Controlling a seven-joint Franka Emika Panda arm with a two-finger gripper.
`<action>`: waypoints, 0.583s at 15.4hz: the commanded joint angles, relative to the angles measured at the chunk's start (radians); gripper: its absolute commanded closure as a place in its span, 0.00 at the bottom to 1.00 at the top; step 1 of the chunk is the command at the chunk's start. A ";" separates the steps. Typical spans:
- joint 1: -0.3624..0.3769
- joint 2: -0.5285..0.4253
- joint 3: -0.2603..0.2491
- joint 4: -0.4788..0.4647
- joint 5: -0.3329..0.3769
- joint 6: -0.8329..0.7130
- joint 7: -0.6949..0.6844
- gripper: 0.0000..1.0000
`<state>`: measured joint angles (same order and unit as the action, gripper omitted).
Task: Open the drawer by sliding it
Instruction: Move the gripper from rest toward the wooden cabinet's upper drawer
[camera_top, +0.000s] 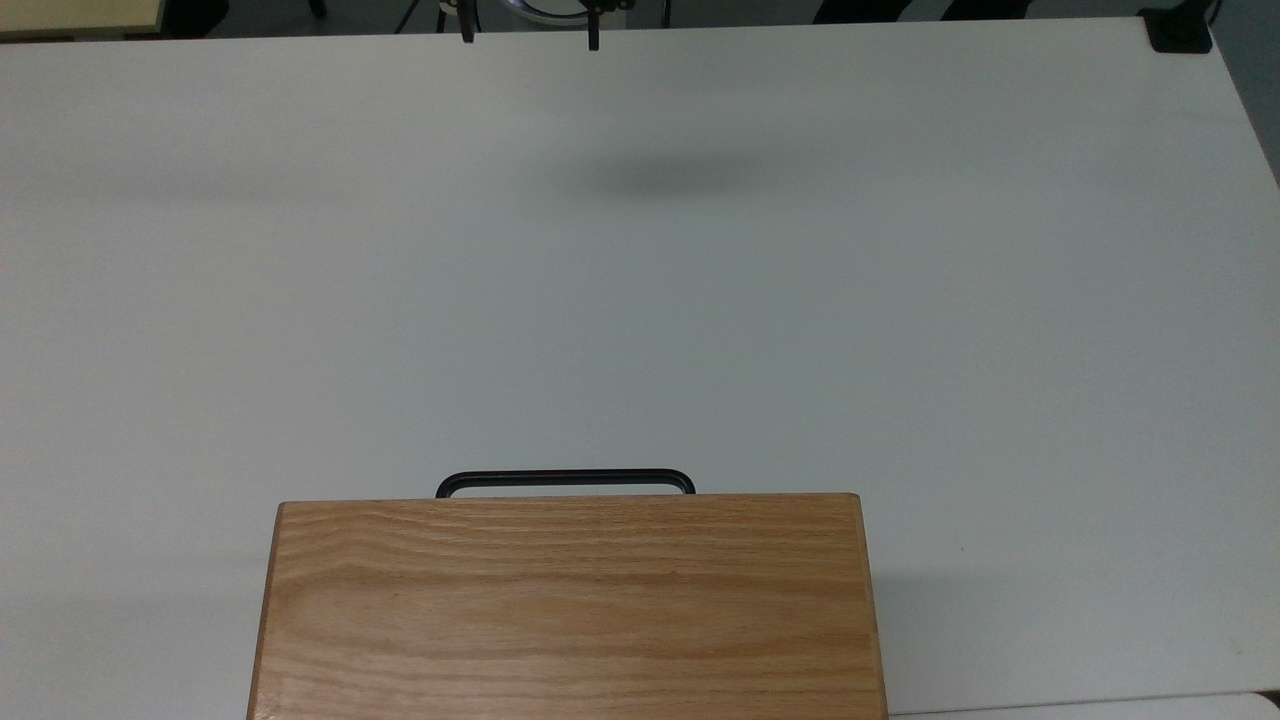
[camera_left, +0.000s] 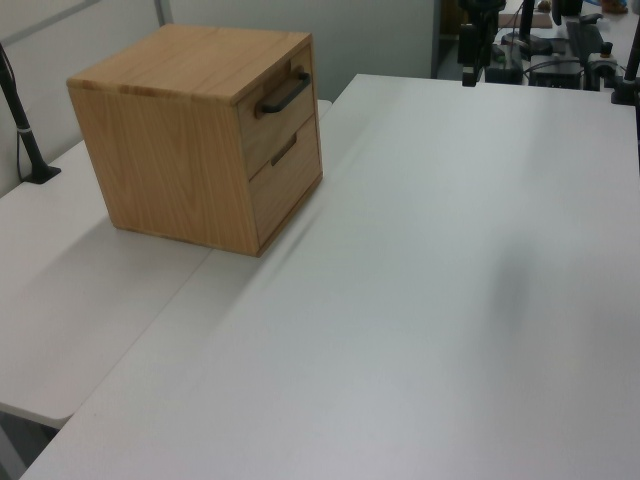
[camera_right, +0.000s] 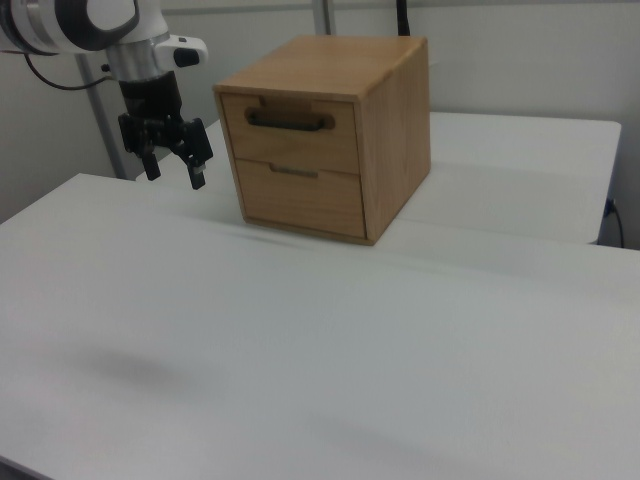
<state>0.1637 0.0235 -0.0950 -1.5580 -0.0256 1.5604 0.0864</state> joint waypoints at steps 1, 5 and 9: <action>0.020 -0.004 -0.012 -0.011 -0.005 -0.026 0.010 0.00; 0.023 -0.004 -0.011 -0.014 -0.007 -0.028 0.010 0.00; 0.020 -0.001 -0.012 -0.007 -0.008 -0.052 0.007 0.00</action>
<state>0.1669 0.0292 -0.0950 -1.5614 -0.0257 1.5524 0.0864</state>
